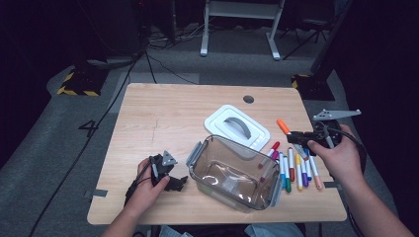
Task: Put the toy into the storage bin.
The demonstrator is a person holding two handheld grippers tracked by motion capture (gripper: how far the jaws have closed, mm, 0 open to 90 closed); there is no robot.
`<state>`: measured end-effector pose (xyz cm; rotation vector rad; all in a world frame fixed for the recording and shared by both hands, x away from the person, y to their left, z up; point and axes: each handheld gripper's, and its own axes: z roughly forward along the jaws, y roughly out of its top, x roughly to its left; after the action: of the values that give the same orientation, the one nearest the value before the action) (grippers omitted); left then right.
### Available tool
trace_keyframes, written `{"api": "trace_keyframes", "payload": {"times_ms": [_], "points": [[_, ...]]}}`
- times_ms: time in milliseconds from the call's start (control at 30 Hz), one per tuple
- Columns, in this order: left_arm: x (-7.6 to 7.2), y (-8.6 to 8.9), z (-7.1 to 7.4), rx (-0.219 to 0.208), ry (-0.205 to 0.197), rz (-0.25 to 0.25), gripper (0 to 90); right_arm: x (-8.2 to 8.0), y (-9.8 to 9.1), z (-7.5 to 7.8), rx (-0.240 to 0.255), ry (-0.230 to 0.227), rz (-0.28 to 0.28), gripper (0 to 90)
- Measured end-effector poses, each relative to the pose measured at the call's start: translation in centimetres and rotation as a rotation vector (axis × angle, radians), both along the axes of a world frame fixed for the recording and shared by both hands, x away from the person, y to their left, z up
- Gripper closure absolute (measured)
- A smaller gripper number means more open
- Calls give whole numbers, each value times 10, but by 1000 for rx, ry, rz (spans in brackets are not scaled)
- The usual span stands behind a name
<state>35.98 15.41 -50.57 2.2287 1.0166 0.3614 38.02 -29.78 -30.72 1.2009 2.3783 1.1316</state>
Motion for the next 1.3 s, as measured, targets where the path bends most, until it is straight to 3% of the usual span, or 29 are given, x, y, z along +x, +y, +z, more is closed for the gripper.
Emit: {"api": "trace_keyframes", "payload": {"times_ms": [200, 500, 967, 1300], "points": [[0, 0, 0, 0, 0, 0, 3, -4, 30, 5, 22, 4, 98, 772], [0, 0, 0, 0, 0, 0, 2, -5, 70, -3, 18, 44, 214, 772], [0, 0, 0, 0, 0, -1, 2, -2, 129, -34, -30, 177, 369, 772], [0, 0, 0, -2, 0, -3, 2, -1, 159, -61, -86, 265, 427, 772]]}}
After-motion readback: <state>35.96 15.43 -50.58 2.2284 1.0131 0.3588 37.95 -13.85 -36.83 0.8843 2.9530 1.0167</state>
